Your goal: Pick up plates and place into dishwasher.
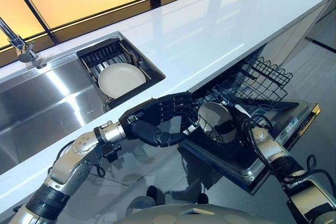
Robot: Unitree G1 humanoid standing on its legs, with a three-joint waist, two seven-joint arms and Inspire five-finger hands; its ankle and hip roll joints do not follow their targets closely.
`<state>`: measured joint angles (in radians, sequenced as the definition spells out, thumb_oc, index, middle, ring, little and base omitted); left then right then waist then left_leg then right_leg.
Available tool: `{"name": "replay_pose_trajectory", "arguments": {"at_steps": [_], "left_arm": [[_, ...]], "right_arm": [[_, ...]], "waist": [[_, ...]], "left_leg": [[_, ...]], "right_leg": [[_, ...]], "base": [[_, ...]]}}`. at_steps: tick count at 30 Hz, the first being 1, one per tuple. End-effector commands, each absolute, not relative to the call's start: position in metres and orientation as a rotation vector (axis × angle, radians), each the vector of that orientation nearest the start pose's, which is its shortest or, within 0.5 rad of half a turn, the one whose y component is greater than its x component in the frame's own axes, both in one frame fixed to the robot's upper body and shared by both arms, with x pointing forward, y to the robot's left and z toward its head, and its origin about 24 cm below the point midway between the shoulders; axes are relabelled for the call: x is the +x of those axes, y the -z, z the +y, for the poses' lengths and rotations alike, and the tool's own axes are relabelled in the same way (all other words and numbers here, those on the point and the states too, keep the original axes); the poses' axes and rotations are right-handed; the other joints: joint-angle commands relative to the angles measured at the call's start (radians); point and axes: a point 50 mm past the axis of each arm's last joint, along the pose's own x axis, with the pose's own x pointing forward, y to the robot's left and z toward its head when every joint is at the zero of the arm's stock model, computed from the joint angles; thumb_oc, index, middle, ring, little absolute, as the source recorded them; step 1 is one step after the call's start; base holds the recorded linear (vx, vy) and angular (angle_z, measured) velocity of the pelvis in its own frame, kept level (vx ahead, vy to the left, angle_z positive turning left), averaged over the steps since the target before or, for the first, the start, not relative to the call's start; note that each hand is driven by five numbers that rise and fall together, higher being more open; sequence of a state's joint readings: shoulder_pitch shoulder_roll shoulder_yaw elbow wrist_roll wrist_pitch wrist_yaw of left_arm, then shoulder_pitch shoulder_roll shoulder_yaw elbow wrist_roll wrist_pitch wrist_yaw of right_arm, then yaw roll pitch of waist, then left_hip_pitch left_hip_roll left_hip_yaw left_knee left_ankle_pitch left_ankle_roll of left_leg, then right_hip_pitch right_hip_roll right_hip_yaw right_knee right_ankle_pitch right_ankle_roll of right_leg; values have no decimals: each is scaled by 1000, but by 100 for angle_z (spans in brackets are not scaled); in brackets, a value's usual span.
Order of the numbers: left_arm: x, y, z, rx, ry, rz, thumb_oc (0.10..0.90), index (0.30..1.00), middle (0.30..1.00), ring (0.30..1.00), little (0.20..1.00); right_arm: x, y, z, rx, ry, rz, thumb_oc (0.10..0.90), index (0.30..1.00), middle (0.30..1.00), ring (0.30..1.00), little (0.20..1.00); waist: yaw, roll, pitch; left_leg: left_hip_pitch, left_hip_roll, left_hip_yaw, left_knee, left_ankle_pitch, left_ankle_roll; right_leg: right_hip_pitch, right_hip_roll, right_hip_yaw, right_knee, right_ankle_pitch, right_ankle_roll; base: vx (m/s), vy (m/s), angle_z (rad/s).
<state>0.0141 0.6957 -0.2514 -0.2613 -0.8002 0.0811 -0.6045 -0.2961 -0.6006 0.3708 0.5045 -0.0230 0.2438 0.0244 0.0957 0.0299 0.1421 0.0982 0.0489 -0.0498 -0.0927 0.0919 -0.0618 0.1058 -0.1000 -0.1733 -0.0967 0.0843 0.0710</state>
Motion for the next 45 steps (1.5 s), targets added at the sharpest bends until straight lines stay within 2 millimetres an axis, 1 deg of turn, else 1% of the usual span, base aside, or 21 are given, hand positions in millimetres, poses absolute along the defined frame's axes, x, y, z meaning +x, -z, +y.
{"name": "replay_pose_trajectory", "arguments": {"at_steps": [1,2,3,4,6,7,11,16,22,25,27,31,33,34,35,37,38,39,45], "left_arm": [[223,-146,160,-68,1021,-302,800,900,900,900,900],[223,-150,161,-54,1021,-317,800,900,900,900,900],[222,-151,161,-49,1022,-321,800,900,900,900,900],[222,-154,162,-45,1023,-332,800,900,900,900,900],[223,-157,163,-43,1020,-341,800,900,900,900,900],[223,-159,165,-36,1013,-348,800,900,900,900,900],[223,-161,168,-33,989,-351,800,900,900,900,900],[220,-161,173,-41,984,-350,800,900,900,900,900],[218,-165,175,-40,971,-375,800,900,900,900,900],[217,-171,178,-53,953,-416,800,900,900,900,900],[216,-179,183,-73,920,-467,800,900,900,900,900],[216,-199,199,-35,810,-582,800,900,900,900,900],[219,-213,210,5,716,-634,800,900,900,900,900],[221,-225,218,75,621,-688,800,900,900,900,900],[222,-232,223,98,581,-707,800,900,900,900,900],[223,-239,229,131,520,-730,800,900,900,900,900],[226,-249,238,160,442,-756,800,900,900,900,900],[227,-255,243,168,390,-771,800,900,900,900,900],[233,-280,275,282,84,-802,800,900,900,900,900]], "right_arm": [[313,-59,-246,-731,-12,196,800,900,900,900,900],[311,-63,-246,-722,19,162,800,900,900,900,900],[311,-64,-247,-718,28,150,800,900,900,900,900],[309,-68,-247,-702,55,113,800,900,900,900,900],[307,-75,-244,-673,90,50,800,900,900,900,900],[303,-81,-243,-661,117,1,800,900,900,900,900],[292,-90,-240,-644,164,-90,800,900,900,900,900],[282,-95,-247,-659,181,-111,800,900,900,900,900],[277,-104,-255,-665,243,-154,800,900,900,900,900],[275,-106,-256,-661,261,-167,800,900,900,900,900],[273,-103,-257,-659,266,-163,800,900,900,900,900],[270,-99,-257,-655,262,-140,800,900,900,900,900],[270,-98,-256,-655,260,-135,800,900,900,900,900],[269,-98,-256,-650,255,-131,800,900,900,900,900],[269,-98,-255,-650,251,-128,800,900,900,900,900],[269,-96,-255,-649,242,-120,800,900,900,900,900],[269,-94,-254,-650,226,-109,800,900,900,900,900],[270,-92,-253,-650,216,-102,800,900,900,900,900],[271,-81,-250,-663,160,-55,800,900,900,900,900]], "waist": [[-9,-31,-39],[-13,-30,-39],[-13,-28,-39],[-16,-27,-41],[-21,-24,-42],[-26,-22,-44],[-41,-17,-48],[-58,-16,-51],[-68,-18,-49],[-69,-19,-48],[-68,-20,-50],[-65,-23,-56],[-64,-21,-60],[-64,-20,-63],[-65,-19,-66],[-66,-17,-69],[-67,-14,-72],[-68,-13,-73],[-77,-6,-80]], "left_leg": [[22,-82,12,5,-74,68],[16,-84,14,5,-64,68],[23,-82,14,5,-74,67],[16,-84,14,5,-65,68],[16,-84,16,5,-65,68],[17,-84,17,5,-67,68],[19,-83,23,5,-70,68],[20,-83,31,5,-72,68],[20,-81,39,5,-72,67],[20,-82,39,5,-72,66],[18,-82,37,5,-70,64],[15,-81,35,5,-68,61],[14,-80,32,5,-67,58],[13,-80,31,5,-66,56],[13,-80,30,5,-65,54],[12,-81,29,5,-65,52],[12,-81,29,5,-65,51],[12,-81,29,5,-65,50],[11,-79,35,5,-64,46]], "right_leg": [[31,33,-9,9,-15,3],[25,33,-7,9,-5,2],[31,34,-6,9,-14,3],[24,33,-5,9,-5,3],[24,34,-1,9,-5,3],[23,35,2,9,-6,3],[20,36,12,9,-7,5],[16,38,21,9,-8,7],[14,40,26,9,-6,7],[15,39,25,10,-7,8],[15,39,23,9,-8,9],[14,37,17,9,-11,12],[16,36,11,9,-14,13],[16,36,8,9,-15,15],[16,36,6,9,-16,15],[16,37,5,9,-18,15],[16,36,4,9,-20,16],[16,36,4,9,-21,16],[16,37,4,9,-28,14]], "base": [[0,0,0],[0,0,0],[0,0,0],[0,0,0],[0,0,0],[0,0,0],[7,1,-2],[5,5,-7],[1,3,-3],[0,0,0],[0,0,0],[0,0,0],[0,0,0],[0,0,0],[0,0,0],[0,0,0],[0,0,0],[0,0,0],[0,0,0]]}}
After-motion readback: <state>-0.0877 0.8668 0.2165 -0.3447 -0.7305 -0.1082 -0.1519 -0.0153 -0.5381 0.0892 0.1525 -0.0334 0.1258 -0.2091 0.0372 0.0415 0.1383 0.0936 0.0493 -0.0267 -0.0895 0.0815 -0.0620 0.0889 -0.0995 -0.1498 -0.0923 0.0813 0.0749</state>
